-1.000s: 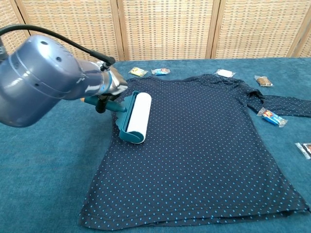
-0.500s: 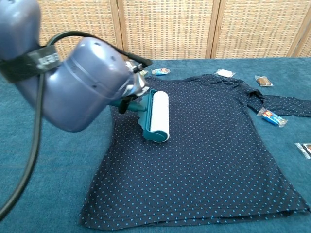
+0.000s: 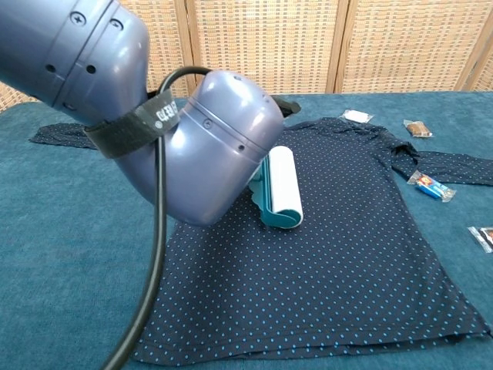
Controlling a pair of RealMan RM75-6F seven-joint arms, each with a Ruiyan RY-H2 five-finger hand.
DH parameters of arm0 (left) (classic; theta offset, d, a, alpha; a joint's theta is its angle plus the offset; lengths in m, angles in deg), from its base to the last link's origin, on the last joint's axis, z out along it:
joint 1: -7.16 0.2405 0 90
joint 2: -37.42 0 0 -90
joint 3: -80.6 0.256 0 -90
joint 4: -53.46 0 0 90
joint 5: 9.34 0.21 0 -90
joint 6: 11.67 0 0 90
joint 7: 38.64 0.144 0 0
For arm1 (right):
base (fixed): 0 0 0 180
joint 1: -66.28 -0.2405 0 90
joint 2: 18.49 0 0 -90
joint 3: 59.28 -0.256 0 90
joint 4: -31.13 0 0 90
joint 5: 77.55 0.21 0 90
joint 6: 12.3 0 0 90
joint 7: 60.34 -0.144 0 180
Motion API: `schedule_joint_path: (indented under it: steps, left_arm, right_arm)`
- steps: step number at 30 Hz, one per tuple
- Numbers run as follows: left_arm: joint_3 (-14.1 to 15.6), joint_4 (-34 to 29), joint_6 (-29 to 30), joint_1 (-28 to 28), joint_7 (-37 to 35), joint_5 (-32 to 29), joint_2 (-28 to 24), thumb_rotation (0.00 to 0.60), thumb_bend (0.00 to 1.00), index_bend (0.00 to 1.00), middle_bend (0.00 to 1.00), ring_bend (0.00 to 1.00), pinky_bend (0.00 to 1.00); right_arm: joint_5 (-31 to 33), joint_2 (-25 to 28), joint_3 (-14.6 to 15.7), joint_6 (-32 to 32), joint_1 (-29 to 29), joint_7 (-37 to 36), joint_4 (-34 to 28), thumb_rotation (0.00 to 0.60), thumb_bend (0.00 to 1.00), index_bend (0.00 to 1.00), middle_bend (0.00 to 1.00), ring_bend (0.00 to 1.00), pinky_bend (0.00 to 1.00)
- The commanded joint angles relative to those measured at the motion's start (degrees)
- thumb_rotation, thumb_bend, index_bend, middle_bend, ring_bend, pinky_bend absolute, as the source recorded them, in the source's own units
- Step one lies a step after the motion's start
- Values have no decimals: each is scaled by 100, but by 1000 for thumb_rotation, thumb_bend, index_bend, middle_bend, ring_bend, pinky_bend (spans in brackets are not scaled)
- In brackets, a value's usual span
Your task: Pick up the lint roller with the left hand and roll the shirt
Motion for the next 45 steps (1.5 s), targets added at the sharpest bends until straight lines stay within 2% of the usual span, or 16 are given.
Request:
schedule_joint_path:
  steps: [1,8,18,29,36,45]
  left_arm:
    - [-35,-5,28,30,52,35,14,600,689,858,900,769,699]
    - [30,-309,245,349,81,69,-186,600,689,859,900,769,699]
    - [550,-1534,662,1137,-111,354,-1007,600,689,859,900,769,699]
    - [787,-2507,810,1512,-447,740,-1693,600,690,860,900,769,699]
    - [761,-2415,665,1482,-536,794,-1562,600,690,859,900,769,699]
    - [498,-1669,450,1131,-389,642,-918,600,690,860,900,769,699]
  right_arm:
    - [-4,-1,3,-6,2,5,0,600,63,32,0,0,0]
    - [-20,11,0,-71,24,59,-29,600,63,32,0,0,0]
    - [-10,61,-32,-193,72,158,-139,600,64,32,0,0,0]
    - [-104,86,3,-265,84,291,-265,600,63,32,0,0,0]
    - [-69,88,-9,-247,84,274,-258,600,63,32,0,0,0]
    - [9,77,-37,-169,68,163,-174,600,63,32,0,0,0]
